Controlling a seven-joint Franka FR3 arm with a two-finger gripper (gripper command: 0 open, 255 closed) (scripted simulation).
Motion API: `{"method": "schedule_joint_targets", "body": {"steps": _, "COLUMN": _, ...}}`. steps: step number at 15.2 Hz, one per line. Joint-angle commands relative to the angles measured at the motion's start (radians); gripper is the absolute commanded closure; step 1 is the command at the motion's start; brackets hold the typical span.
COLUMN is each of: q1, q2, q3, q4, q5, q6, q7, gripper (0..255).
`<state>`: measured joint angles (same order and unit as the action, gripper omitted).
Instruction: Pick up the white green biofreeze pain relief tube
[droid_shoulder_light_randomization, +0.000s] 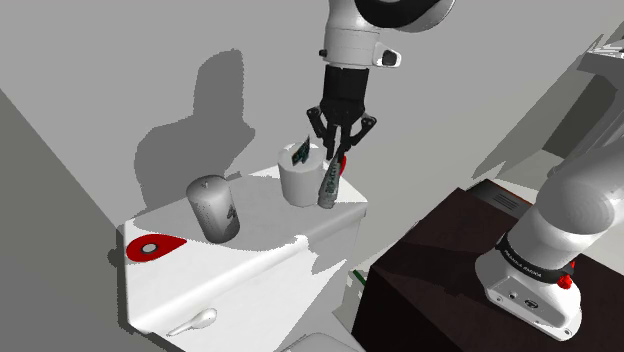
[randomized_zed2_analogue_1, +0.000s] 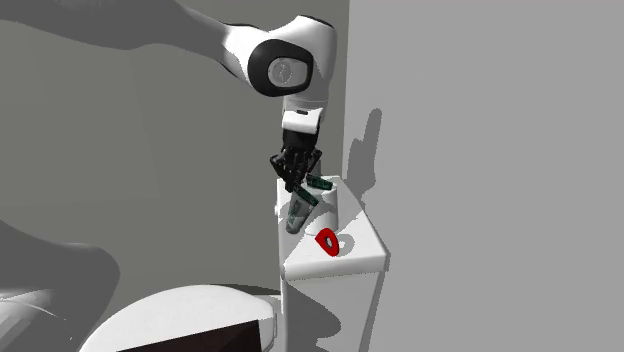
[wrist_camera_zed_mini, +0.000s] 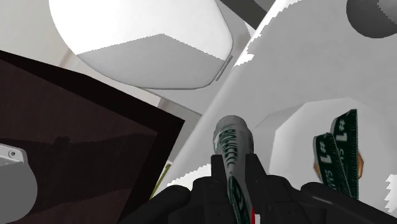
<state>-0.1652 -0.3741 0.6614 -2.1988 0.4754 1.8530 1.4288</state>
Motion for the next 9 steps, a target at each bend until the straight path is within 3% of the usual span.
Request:
{"method": "schedule_joint_targets", "body": {"steps": 1, "q1": 0.000, "q2": -0.005, "q3": -0.006, "q4": 0.024, "q5": -0.003, "q6": -0.028, "q7": 0.007, "gripper": 255}}
{"method": "schedule_joint_targets", "body": {"steps": 9, "q1": -0.006, "q2": -0.012, "q3": -0.028, "q4": 0.122, "q5": -0.017, "q6": -0.132, "q7": 0.030, "gripper": 255}}
